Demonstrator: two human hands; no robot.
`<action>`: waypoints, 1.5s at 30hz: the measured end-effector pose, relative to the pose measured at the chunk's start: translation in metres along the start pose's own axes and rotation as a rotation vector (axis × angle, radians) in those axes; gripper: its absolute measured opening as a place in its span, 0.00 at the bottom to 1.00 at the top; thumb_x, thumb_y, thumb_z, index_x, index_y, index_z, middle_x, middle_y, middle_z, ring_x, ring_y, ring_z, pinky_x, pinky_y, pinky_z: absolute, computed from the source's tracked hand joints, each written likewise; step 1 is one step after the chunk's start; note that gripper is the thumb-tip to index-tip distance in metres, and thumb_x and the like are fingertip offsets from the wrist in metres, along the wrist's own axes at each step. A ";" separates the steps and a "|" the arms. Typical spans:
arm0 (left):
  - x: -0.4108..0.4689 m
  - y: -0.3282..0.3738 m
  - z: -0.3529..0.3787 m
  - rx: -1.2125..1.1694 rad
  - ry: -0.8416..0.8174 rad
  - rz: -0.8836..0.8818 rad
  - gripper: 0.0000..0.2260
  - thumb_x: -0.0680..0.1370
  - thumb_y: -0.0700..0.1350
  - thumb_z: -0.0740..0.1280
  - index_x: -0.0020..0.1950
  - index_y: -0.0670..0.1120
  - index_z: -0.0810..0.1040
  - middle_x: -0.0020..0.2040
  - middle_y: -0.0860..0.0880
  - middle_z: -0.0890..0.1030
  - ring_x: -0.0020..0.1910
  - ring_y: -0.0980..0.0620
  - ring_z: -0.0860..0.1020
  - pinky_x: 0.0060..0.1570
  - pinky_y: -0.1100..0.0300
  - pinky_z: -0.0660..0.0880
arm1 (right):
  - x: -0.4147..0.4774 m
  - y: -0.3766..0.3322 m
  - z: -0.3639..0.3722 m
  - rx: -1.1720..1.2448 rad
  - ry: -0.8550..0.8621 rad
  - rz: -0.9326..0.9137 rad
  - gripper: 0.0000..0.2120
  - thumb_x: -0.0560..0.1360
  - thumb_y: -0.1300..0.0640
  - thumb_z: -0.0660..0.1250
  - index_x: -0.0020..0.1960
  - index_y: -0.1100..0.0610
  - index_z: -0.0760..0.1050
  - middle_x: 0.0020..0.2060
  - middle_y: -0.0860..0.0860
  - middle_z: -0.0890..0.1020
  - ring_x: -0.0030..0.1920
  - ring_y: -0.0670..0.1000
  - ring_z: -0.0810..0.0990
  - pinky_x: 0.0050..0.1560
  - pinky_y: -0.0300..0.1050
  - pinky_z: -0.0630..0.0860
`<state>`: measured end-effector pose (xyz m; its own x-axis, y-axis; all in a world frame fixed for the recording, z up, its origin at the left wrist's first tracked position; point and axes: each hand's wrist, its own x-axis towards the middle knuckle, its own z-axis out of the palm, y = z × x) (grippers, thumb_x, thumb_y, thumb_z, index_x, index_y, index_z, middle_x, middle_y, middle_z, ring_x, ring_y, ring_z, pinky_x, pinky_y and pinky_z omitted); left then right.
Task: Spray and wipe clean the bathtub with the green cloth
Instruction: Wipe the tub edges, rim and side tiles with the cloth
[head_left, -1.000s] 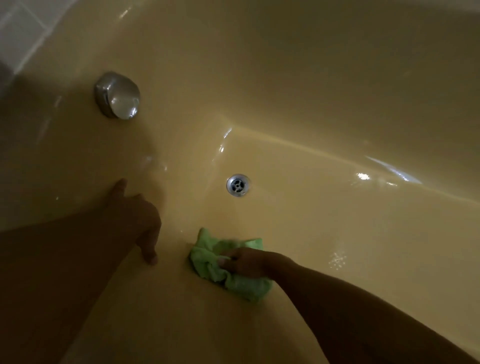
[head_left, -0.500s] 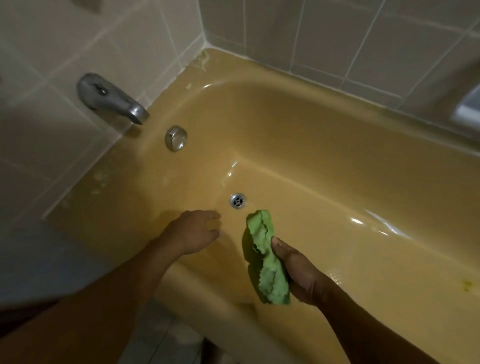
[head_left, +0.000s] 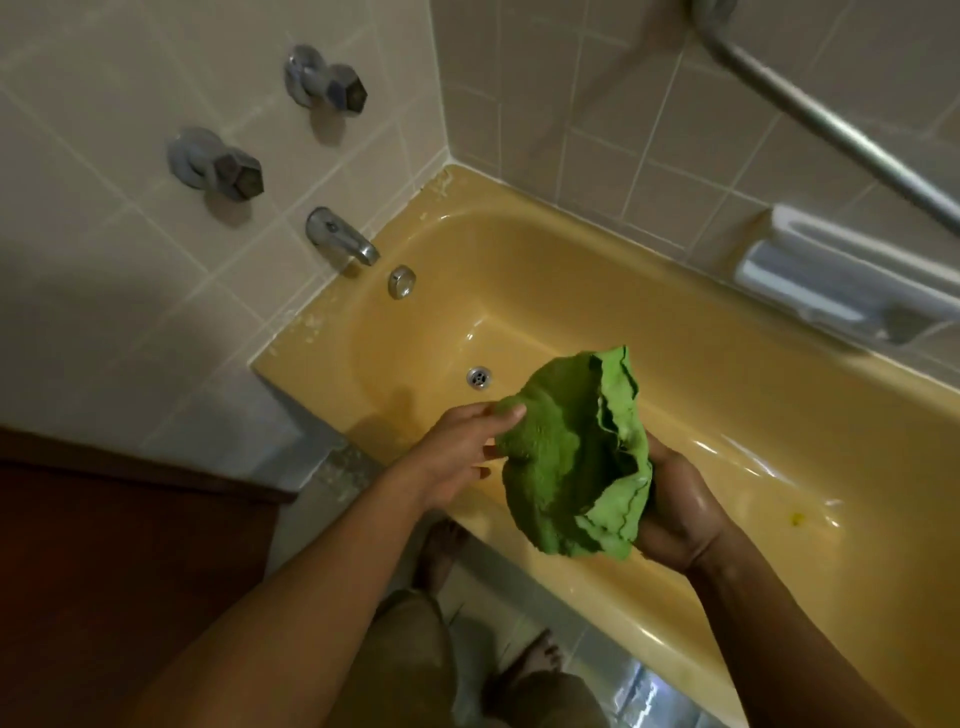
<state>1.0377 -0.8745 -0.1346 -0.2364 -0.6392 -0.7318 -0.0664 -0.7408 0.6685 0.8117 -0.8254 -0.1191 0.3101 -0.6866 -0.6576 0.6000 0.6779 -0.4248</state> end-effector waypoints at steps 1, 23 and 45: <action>-0.009 0.004 0.008 -0.049 -0.043 -0.007 0.26 0.73 0.55 0.75 0.68 0.47 0.80 0.64 0.47 0.84 0.66 0.43 0.79 0.69 0.42 0.74 | -0.015 -0.002 0.002 0.020 -0.007 -0.001 0.25 0.85 0.45 0.52 0.65 0.58 0.81 0.66 0.62 0.79 0.65 0.63 0.80 0.64 0.63 0.76; 0.031 0.082 0.002 0.367 0.160 0.244 0.24 0.74 0.45 0.79 0.68 0.41 0.80 0.62 0.47 0.84 0.59 0.48 0.82 0.63 0.47 0.78 | -0.011 -0.027 0.039 -0.215 0.646 -0.183 0.16 0.83 0.55 0.66 0.69 0.57 0.75 0.61 0.57 0.82 0.59 0.61 0.82 0.57 0.61 0.81; -0.043 0.104 0.046 1.062 -0.314 0.514 0.14 0.79 0.43 0.74 0.65 0.47 0.84 0.62 0.51 0.84 0.59 0.55 0.79 0.63 0.57 0.75 | -0.067 -0.035 0.060 -0.875 0.380 -0.454 0.15 0.78 0.66 0.71 0.61 0.53 0.83 0.53 0.43 0.86 0.46 0.46 0.83 0.41 0.45 0.79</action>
<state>0.9965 -0.9145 -0.0278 -0.6826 -0.6212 -0.3848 -0.6206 0.2147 0.7542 0.8143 -0.8190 -0.0229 -0.1519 -0.8984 -0.4120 -0.1857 0.4354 -0.8809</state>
